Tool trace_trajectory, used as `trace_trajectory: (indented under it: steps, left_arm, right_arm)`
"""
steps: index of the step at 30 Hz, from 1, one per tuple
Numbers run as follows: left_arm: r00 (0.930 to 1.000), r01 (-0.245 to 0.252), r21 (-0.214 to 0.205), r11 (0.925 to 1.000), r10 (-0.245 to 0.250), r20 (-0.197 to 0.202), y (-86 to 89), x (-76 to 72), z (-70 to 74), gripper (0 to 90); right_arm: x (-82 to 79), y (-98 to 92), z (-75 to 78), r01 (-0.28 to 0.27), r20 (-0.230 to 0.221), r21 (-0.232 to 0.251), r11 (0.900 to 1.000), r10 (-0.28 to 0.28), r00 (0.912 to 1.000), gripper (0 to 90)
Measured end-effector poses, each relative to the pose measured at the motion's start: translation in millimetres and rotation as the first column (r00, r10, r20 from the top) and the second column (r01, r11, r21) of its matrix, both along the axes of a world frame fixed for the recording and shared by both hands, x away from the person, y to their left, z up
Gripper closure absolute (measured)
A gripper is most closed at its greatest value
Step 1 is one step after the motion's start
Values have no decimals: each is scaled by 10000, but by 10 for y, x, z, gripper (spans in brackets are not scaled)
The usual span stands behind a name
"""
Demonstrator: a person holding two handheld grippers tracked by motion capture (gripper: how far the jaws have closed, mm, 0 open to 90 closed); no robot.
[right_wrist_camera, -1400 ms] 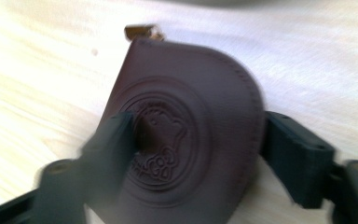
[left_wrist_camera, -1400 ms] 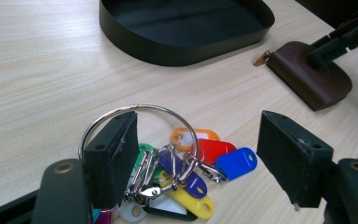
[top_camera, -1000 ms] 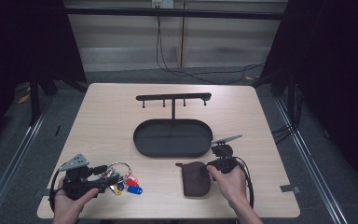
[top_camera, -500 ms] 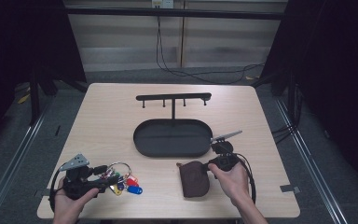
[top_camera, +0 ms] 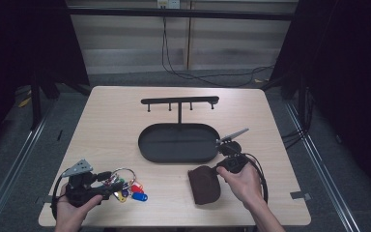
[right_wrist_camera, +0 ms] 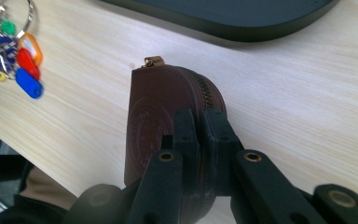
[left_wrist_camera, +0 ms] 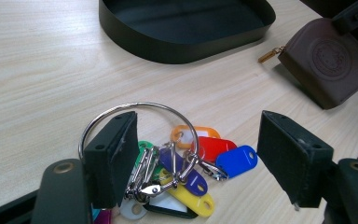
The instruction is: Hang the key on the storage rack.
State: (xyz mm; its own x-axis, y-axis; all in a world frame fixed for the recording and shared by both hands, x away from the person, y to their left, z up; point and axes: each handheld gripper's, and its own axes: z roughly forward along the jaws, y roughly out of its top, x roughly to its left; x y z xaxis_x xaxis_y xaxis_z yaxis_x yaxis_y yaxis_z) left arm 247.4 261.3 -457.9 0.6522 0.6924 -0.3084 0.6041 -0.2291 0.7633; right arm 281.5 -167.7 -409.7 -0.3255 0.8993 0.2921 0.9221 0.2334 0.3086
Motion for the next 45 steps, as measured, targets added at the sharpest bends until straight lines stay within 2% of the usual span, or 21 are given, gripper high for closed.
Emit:
trace_trajectory:
  steps: [5,9,14,19,22,38,45]
  left_arm:
    - [10000,59,79,10000,-60,20,-11,3,-3,292]
    - [10000,61,87,9999,-62,27,-6,4,-2,292]
    - [10000,66,227,9997,-67,70,-12,0,1,293]
    - [10000,38,194,9998,-39,63,-13,0,0,293]
    - [10000,31,173,9998,-32,56,-10,4,-1,293]
    - [10000,45,170,9998,-46,71,-12,2,0,293]
    - [10000,53,168,9998,-54,57,-10,4,-1,293]
  right_arm:
    - [-6,8,84,-36,-5,-501,9987,36,10000,850]
    - [5,15,224,-334,12,-1235,9918,338,9994,859]
    - [21,9,287,-404,-110,-1518,9876,392,9992,867]
    - [42,-23,363,-495,-285,-1546,9867,456,9986,871]
    - [65,-66,408,-498,-216,-1676,9846,468,9987,873]
    - [194,-205,630,-71,-341,-1911,9815,6,9994,873]
    - [257,-261,756,91,-205,-2037,9790,-136,9997,873]
